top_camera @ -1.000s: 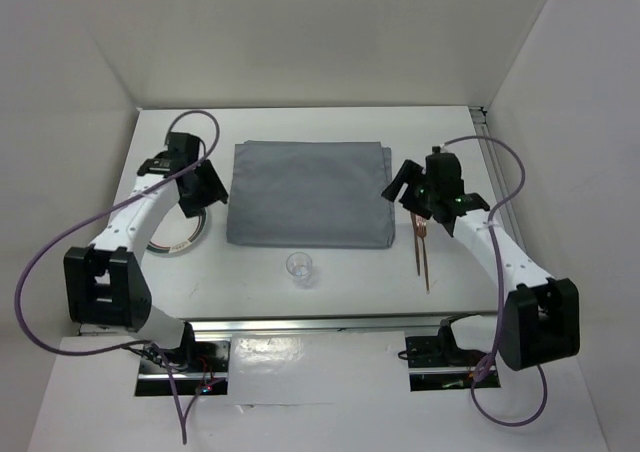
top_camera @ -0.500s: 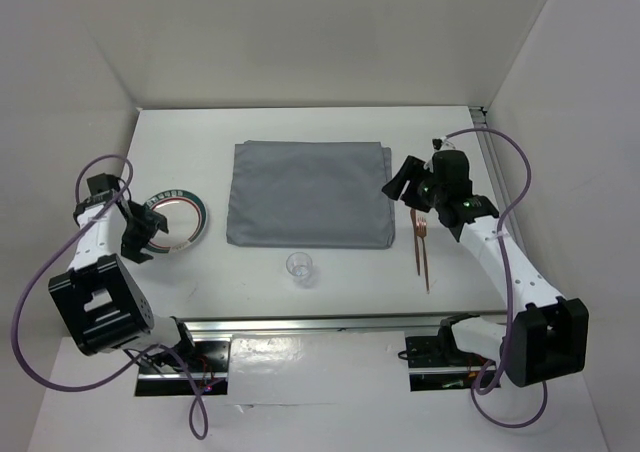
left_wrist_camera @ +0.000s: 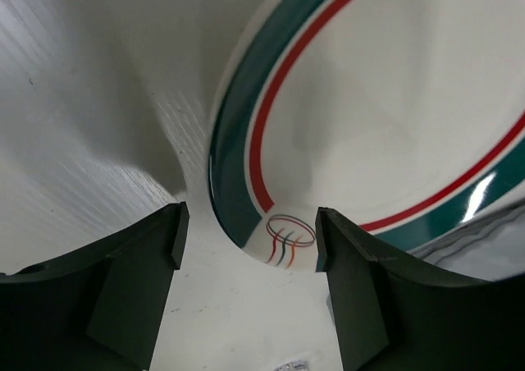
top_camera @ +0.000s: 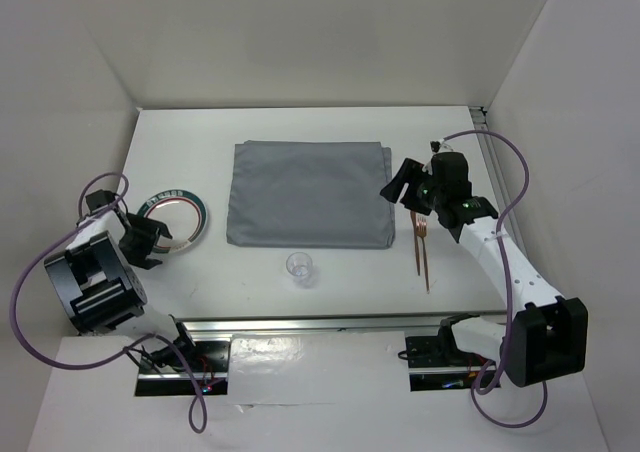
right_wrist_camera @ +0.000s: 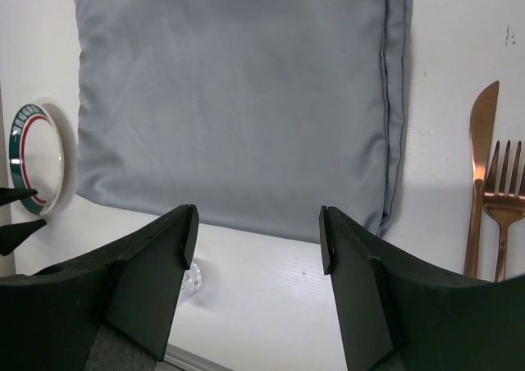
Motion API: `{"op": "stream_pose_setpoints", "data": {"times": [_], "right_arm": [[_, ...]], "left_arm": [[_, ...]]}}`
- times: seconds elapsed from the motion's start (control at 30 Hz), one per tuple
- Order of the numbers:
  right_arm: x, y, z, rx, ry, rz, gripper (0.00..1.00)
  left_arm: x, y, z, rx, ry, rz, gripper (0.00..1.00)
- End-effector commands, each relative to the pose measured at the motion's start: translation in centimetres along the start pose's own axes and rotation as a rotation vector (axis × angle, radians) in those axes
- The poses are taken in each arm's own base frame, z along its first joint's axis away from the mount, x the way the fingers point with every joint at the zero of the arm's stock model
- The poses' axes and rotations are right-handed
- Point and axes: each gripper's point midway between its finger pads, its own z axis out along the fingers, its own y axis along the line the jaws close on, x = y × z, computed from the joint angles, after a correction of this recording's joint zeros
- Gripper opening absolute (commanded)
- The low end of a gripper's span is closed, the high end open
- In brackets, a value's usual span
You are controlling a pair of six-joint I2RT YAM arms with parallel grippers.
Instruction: Set the dinner table for one person
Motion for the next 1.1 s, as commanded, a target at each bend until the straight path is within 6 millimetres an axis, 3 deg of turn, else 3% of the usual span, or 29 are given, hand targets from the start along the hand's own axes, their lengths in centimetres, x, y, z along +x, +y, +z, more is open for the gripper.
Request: {"op": "stream_pose_setpoints", "data": {"times": [0.0,0.17,0.27,0.3,0.33,0.5,0.63,0.73,0.77,0.9,1.0,1.07], "right_arm": [[-0.2,0.5,-0.6,-0.017,-0.017,-0.023,0.72],[-0.4,1.1,-0.8,-0.041,-0.015,-0.036,0.74],[-0.4,1.1,-0.8,-0.041,-0.015,-0.036,0.74],[-0.4,1.1,-0.8,-0.041,-0.015,-0.036,0.74],[-0.7,1.3,-0.9,-0.045,-0.022,-0.038,0.74],[-0.9,1.0,-0.9,-0.019,-0.017,-0.034,0.74],[-0.3,0.9,-0.9,-0.026,-0.008,-0.023,0.74],[0.1,0.8,-0.8,-0.029,0.005,-0.012,0.74],[0.1,0.9,-0.8,-0.029,0.005,-0.012,0.74],[0.3,0.8,-0.9,-0.029,0.005,-0.012,0.74],[0.2,0.6,-0.9,-0.020,-0.001,-0.012,0.74],[0.2,0.6,-0.9,-0.020,-0.001,-0.012,0.74]], "left_arm": [[-0.5,-0.7,1.1,0.031,0.001,-0.038,0.80],[-0.5,-0.9,2.3,0.034,0.011,-0.085,0.66],[-0.7,-1.6,2.7,0.065,0.022,-0.082,0.36],[-0.6,-1.8,2.6,0.071,0.029,-0.082,0.07],[-1.0,-2.3,2.3,0.089,0.023,-0.065,0.00],[-1.2,-4.9,-0.1,0.174,0.015,0.020,0.00],[-1.3,-8.3,-4.3,0.334,-0.034,0.112,0.00],[-0.7,-11.5,-8.6,0.481,-0.099,0.192,0.00],[-0.1,-12.5,-10.4,0.551,-0.106,0.225,0.00],[2.8,-16.6,-14.2,0.710,-0.115,0.377,0.00],[8.7,-20.1,-14.4,0.759,-0.009,0.581,0.00],[11.0,-21.5,-14.1,0.779,0.042,0.653,0.00]]}}
